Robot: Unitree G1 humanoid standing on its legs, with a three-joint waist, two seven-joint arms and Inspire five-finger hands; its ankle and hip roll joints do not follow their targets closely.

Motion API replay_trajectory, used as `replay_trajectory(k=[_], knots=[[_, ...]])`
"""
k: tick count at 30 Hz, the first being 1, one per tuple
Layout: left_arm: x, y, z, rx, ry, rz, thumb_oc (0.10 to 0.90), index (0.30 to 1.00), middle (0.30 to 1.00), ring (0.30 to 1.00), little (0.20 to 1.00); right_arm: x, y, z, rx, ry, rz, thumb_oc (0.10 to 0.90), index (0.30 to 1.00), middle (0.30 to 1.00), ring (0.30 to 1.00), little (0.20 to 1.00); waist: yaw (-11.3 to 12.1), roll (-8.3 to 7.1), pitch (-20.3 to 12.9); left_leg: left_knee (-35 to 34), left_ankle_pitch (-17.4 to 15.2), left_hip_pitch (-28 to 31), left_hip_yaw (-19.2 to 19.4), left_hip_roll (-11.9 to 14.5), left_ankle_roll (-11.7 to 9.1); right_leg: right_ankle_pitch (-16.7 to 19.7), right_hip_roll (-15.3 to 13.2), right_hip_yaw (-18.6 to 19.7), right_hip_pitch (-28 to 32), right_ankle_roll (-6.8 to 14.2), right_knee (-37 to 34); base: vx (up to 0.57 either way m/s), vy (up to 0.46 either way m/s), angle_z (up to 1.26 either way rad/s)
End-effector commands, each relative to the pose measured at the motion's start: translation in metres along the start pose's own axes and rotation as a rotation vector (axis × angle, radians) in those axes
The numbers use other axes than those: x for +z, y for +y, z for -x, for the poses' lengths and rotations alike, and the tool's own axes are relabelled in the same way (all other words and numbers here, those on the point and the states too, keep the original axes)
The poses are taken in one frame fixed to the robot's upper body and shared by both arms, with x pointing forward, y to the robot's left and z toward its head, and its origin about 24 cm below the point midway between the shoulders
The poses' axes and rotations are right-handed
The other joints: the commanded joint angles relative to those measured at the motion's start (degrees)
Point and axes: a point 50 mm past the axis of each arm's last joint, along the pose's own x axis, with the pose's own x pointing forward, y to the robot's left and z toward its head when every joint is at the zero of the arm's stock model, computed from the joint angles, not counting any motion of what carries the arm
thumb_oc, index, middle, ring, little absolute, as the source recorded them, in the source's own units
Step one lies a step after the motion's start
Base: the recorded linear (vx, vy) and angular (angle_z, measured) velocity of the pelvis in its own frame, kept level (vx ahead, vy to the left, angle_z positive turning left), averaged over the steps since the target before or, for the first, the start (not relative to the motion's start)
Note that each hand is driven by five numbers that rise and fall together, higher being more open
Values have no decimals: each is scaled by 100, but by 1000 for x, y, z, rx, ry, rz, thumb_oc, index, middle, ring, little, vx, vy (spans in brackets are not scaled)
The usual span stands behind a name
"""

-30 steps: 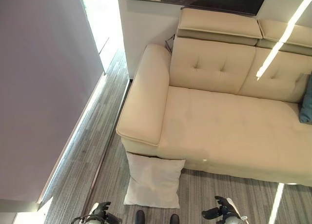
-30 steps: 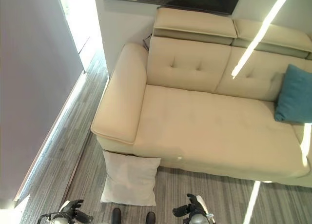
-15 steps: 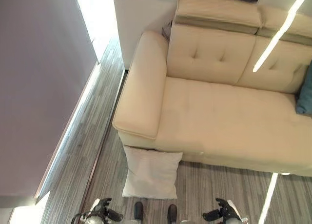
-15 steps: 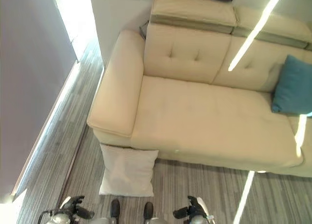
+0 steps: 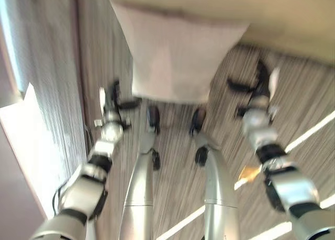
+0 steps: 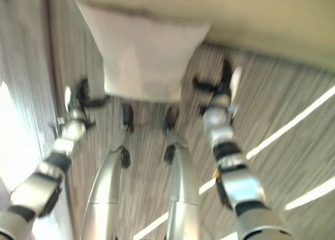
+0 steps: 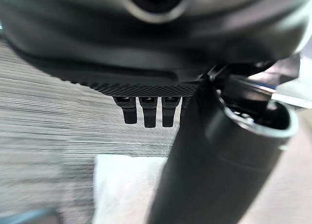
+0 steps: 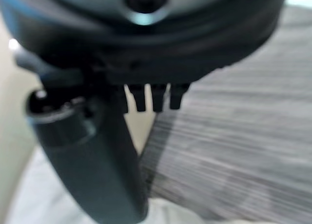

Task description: Pick up all the scattered cushions and arrange them neatly on the sofa.

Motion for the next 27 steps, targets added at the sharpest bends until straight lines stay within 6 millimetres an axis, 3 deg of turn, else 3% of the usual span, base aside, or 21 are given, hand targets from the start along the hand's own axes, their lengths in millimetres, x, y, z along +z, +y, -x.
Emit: replay_trajectory(k=[1, 2, 5, 7, 10, 14, 20, 22, 25, 27], knots=[[-61, 28, 27, 92, 110, -57, 800, 900, 900, 900, 900, -77, -12, 44, -29, 153, 60, 800, 900, 900, 900, 900, -21, -64, -1221, 344, -1249, 443, -373, 134, -148, -231, -162, 512, 626, 756, -767, 40, 34, 10], [-42, 32, 18, 106, 49, -76, 800, 900, 900, 900, 900, -63, -7, 37, -34, 108, 37, 800, 900, 900, 900, 900, -37, -68, -1192, 484, -1268, 183, -385, 133, -133, -260, -151, 550, 357, 772, -636, 51, 15, 5], [-17, 37, 5, 126, -24, -88, 800, 900, 900, 900, 900, -39, 2, 28, -30, 40, -2, 800, 900, 900, 900, 900, -53, -94, -1193, 700, -1323, -170, -363, 115, -105, -303, -140, 609, -2, 793, -422, 44, -2, 7], [-12, 38, 3, 130, -33, -91, 800, 900, 900, 900, 900, -33, 5, 26, -28, 24, -11, 800, 900, 900, 900, 900, -55, -100, -1193, 755, -1333, -277, -342, 109, -99, -319, -137, 619, -114, 800, -358, 41, 0, 3], [10, 38, -4, 134, -100, -90, 800, 900, 900, 900, 900, -10, 17, 22, 0, -50, -43, 800, 900, 900, 900, 900, -78, -101, -1216, 891, -1359, -571, -362, 83, -76, -354, -111, 659, -402, 813, -229, 53, 9, 1], [21, 29, -5, 109, -135, -72, 800, 900, 900, 900, 900, 2, 29, 24, 39, -81, -81, 800, 900, 900, 900, 900, -92, -104, -1291, 995, -1371, -758, -380, 54, -71, -366, -90, 683, -575, 814, -147, 33, -2, 0], [50, -9, -7, 9, -191, 41, 800, 900, 900, 900, 900, 31, 66, 33, 144, -119, -206, 800, 900, 900, 900, 900, -90, -83, -1401, 1032, -1389, -962, -411, 19, -67, -408, -68, 722, -770, 818, -124, 18, -5, 0], [67, -34, -2, -61, -224, 125, 800, 900, 900, 900, 900, 48, 87, 42, 213, -138, -303, 800, 900, 900, 900, 900, -89, -71, -1449, 1017, -1380, -1033, -446, 0, -72, -397, -59, 747, -858, 827, -137, 24, -37, -1], [78, -50, 3, -108, -244, 200, 800, 900, 900, 900, 900, 58, 101, 51, 270, -143, -372, 800, 900, 900, 900, 900, -101, -68, -1484, 1001, -1369, -1070, -456, -9, -82, -386, -48, 732, -891, 828, -171, 0, 0, 0], [92, -74, 13, -182, -263, 318, 800, 900, 900, 900, 900, 73, 119, 66, 353, -159, -474, 800, 900, 900, 900, 900, -117, -85, -1527, 915, -1349, -1080, -471, -20, -78, -361, -13, 738, -909, 839, -238, 0, 0, 0]])
